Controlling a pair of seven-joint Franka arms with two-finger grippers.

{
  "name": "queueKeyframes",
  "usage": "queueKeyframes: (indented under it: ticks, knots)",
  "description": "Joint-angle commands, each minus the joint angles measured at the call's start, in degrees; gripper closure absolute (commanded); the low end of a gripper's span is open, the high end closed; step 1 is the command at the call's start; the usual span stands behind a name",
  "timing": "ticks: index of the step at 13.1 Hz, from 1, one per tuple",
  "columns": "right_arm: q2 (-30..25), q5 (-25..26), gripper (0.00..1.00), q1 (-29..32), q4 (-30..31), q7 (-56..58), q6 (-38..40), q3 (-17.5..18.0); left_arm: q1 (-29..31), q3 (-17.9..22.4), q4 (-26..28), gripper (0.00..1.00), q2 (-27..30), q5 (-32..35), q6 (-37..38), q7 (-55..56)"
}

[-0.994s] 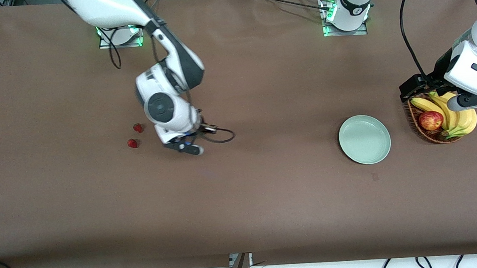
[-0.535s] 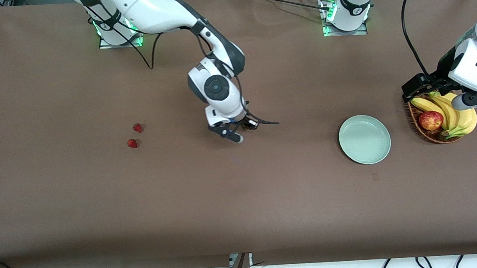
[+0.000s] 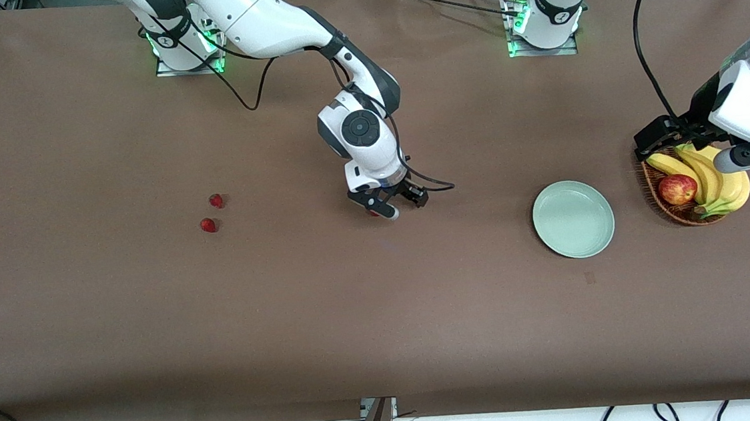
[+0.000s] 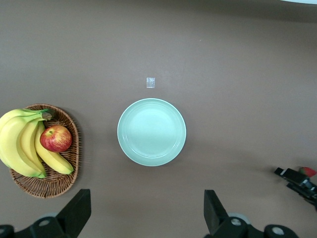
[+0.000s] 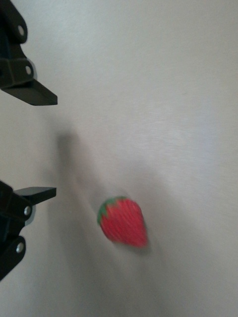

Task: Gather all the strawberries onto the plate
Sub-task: 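Carry the strawberry with the right gripper toward the left gripper, then set the strawberry on the table and open the right gripper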

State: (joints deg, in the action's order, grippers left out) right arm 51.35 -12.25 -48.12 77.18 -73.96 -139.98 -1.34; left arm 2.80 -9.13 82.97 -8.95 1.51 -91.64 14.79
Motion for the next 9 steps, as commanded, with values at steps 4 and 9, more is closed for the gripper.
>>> queueKeyframes:
  ticks: [4,9]
  knots:
    - [-6.61,-0.14,0.22,7.41,-3.79,11.62,20.5,-1.65,0.19,-0.19,-0.61,0.0,0.07,0.6,0.4,0.24]
    - [-10.74,0.83,0.22,11.38,-2.66,31.2,34.73,-5.4,0.19,-0.19,-0.53,0.0,0.16,0.6,0.41,0.07]
